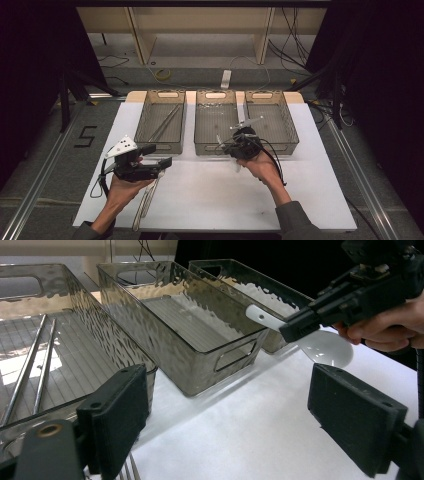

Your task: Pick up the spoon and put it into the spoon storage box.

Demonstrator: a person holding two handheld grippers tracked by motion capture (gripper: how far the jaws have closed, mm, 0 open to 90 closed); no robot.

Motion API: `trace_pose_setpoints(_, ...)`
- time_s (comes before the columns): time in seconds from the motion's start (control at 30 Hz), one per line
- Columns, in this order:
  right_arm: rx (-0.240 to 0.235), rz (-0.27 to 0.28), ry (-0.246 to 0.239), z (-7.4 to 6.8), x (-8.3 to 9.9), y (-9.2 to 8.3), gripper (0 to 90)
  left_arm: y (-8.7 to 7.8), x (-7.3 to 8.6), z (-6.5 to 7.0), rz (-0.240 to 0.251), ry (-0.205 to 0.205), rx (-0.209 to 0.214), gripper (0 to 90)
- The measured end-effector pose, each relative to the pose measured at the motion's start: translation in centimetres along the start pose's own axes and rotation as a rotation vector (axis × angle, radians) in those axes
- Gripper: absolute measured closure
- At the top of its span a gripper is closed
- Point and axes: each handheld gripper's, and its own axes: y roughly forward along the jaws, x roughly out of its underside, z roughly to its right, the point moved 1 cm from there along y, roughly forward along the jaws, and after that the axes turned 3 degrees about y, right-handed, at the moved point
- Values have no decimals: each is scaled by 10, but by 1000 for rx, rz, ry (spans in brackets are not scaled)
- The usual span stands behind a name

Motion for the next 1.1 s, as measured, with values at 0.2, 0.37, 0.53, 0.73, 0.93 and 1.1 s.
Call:
trace_pose_setpoints(0.2, 16, 18, 15, 6, -20, 2, 861, -2, -1, -1, 21, -5, -12, 161)
trace_pose_setpoints(0.37, 37, 33, 30, 12, -33, 5, 862, -4, -1, -1, 35, -7, -17, 161)
trace_pose_setpoints(0.53, 44, 49, 66, 21, -42, 10, 862, -4, -2, -1, 47, -8, -27, 160)
trace_pose_setpoints(0.73, 51, 62, 84, 25, -55, 13, 861, -5, -2, -1, 51, -8, -30, 159)
trace_pose_setpoints(0.93, 70, 61, 94, 28, -68, 20, 862, -5, -2, -1, 54, -4, -31, 159)
trace_pose_setpoints(1.1, 89, 61, 96, 30, -78, 25, 862, -6, -3, -2, 58, -7, -33, 159)
